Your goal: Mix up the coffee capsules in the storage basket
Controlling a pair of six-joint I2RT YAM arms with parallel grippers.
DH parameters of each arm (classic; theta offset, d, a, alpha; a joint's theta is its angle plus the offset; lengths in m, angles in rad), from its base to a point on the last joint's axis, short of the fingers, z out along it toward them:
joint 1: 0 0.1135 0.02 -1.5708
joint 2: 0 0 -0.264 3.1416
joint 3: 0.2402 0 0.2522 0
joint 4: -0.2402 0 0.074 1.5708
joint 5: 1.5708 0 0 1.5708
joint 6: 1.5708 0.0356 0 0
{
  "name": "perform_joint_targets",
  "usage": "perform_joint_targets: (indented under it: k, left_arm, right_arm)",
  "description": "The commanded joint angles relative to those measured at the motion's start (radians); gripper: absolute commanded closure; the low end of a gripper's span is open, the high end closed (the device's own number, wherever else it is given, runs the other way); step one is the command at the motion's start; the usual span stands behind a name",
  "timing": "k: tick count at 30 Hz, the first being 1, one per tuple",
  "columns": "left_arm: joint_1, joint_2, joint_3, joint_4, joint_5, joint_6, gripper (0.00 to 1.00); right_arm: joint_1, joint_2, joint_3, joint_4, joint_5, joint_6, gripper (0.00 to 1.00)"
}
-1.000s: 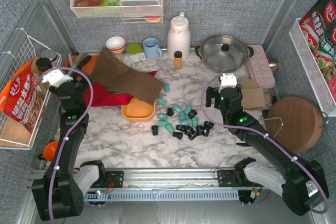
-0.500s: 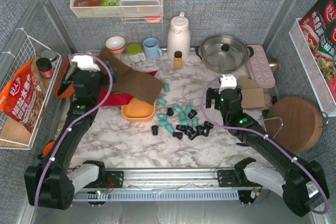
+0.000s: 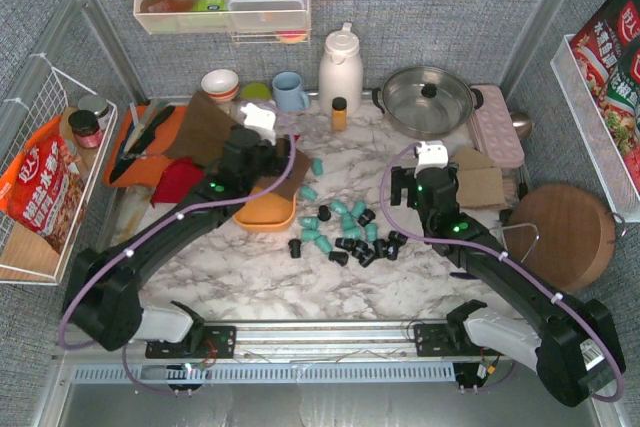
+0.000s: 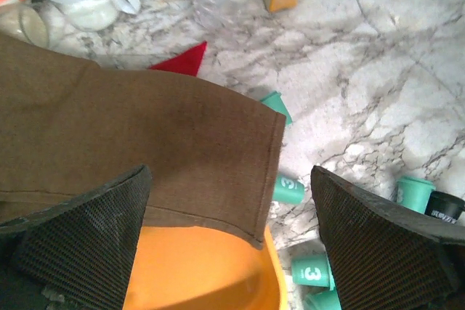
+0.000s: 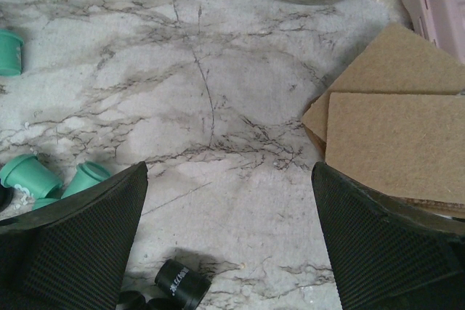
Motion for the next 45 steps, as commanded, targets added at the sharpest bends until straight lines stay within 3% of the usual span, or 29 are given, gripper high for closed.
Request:
perform_joint_targets:
  k: [1,9,14,19,22,26,37,45]
  left_arm:
    - [-0.083,0.109,0.059,-0.041,-0.148,-0.004,0.01]
    - [-0.183,0.359,0.272,-0.206,-0.357,-0.047,0.02]
    - [-0.194,0.490,0.384,-0.301,-0.380,-0.050,0.23]
    - [-0.194,0.551,0.415,-0.330,-0.445,-0.070,0.27]
    - [-0.193,0.565,0.415,-0.324,-0.460,-0.065,0.30]
    - [-0.192,0.587,0.418,-0.309,-0.491,-0.046,0.42]
    - [-0.191,0.598,0.444,-0.269,-0.549,-0.031,0.98]
    - [-0.184,0.479,0.421,-0.224,-0.580,-0.020,1.00]
  right_arm:
    - [0.000,-0.017,0.010,0.011,0.041,0.005,0.01]
    - [-0.001,-0.022,0.010,0.009,0.058,0.012,0.01]
    - [-0.001,-0.032,0.012,-0.001,0.061,0.018,0.01]
    - [0.000,-0.042,0.008,0.000,0.062,0.022,0.01]
    - [0.000,-0.039,0.008,0.000,0.062,0.024,0.01]
    - [-0.001,-0.032,0.012,-0.004,0.061,0.026,0.01]
    - [-0.001,-0.033,0.012,-0.007,0.061,0.026,0.01]
    - [0.000,-0.026,0.015,-0.011,0.064,0.027,0.01]
